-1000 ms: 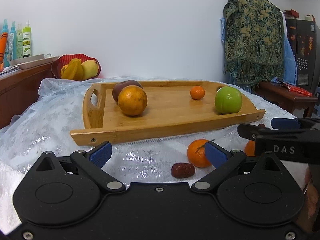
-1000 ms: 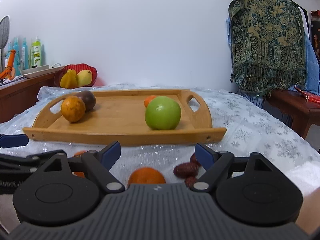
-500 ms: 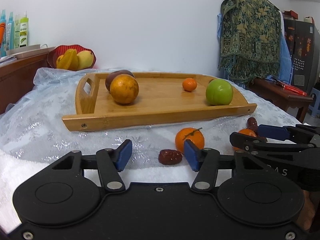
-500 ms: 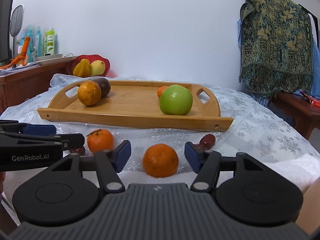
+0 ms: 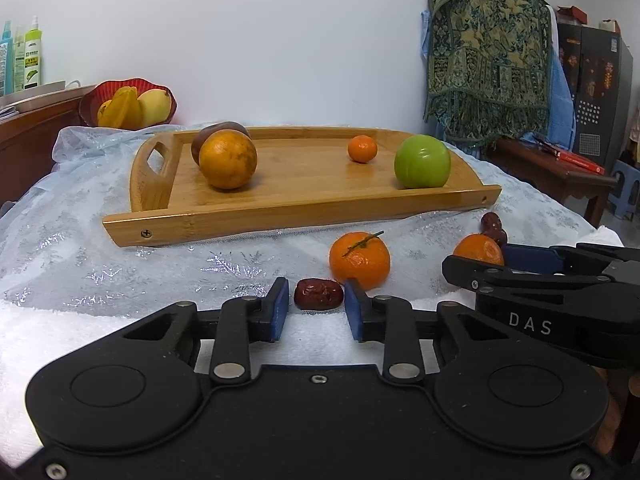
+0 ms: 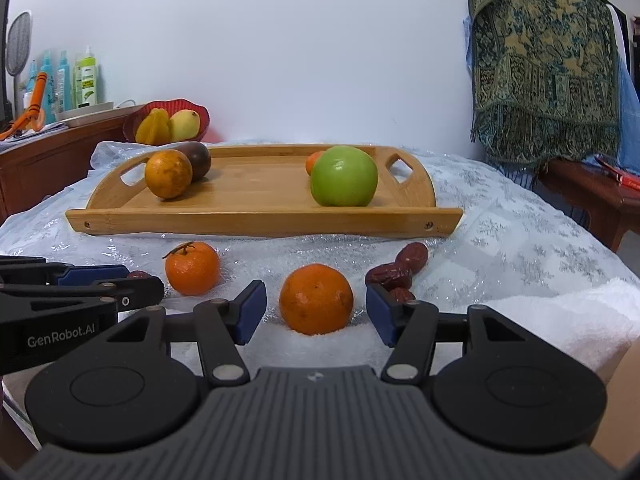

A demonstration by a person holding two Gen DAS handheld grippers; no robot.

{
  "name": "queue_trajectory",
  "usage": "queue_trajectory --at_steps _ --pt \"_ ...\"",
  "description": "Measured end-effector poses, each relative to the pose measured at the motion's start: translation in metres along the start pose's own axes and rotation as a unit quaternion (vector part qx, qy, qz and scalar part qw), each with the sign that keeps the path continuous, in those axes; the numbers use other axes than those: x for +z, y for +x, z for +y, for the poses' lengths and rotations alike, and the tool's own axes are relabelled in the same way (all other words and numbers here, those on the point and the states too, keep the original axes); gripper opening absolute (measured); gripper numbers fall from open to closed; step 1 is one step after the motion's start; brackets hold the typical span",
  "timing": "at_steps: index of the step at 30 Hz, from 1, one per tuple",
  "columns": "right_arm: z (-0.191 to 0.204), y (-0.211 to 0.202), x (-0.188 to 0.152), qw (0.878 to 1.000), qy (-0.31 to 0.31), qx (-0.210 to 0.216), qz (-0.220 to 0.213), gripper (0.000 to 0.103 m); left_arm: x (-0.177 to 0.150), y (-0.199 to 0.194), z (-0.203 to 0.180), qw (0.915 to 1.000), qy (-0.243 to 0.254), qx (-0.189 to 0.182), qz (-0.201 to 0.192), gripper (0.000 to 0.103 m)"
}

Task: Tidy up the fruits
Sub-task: 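Grasp a red date with the left tool while the right tool grasps a mandarin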

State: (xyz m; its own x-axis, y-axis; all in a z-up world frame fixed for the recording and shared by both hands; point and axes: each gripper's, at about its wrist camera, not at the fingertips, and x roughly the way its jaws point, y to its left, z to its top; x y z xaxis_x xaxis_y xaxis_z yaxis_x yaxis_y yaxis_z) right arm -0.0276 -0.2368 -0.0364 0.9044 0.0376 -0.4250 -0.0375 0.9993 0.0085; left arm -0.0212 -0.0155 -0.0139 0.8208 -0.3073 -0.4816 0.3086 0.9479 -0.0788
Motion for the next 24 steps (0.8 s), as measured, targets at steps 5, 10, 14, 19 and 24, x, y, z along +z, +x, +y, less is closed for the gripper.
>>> queue_trajectory --at_steps 5,10,14,19,24 --pt "0.001 0.003 -0.001 1.0 -0.001 0.0 0.004 0.067 0.0 0.002 -0.001 1.0 0.001 0.001 0.003 0.029" --pt "0.004 0.006 -0.003 1.0 -0.005 0.001 0.007 0.067 -0.001 0.004 -0.002 1.0 0.005 0.004 0.005 0.029" --pt "0.007 0.008 -0.004 1.0 -0.01 0.002 0.009 0.067 0.0 0.005 -0.002 1.0 0.003 0.005 0.006 0.029" --pt "0.008 0.01 -0.004 1.0 -0.013 0.0 0.01 0.067 0.0 0.006 -0.001 1.0 -0.003 0.005 0.007 0.029" --pt "0.01 0.01 -0.005 1.0 -0.018 -0.002 0.007 0.067 0.0 0.006 -0.002 1.0 -0.002 0.007 0.006 0.029"
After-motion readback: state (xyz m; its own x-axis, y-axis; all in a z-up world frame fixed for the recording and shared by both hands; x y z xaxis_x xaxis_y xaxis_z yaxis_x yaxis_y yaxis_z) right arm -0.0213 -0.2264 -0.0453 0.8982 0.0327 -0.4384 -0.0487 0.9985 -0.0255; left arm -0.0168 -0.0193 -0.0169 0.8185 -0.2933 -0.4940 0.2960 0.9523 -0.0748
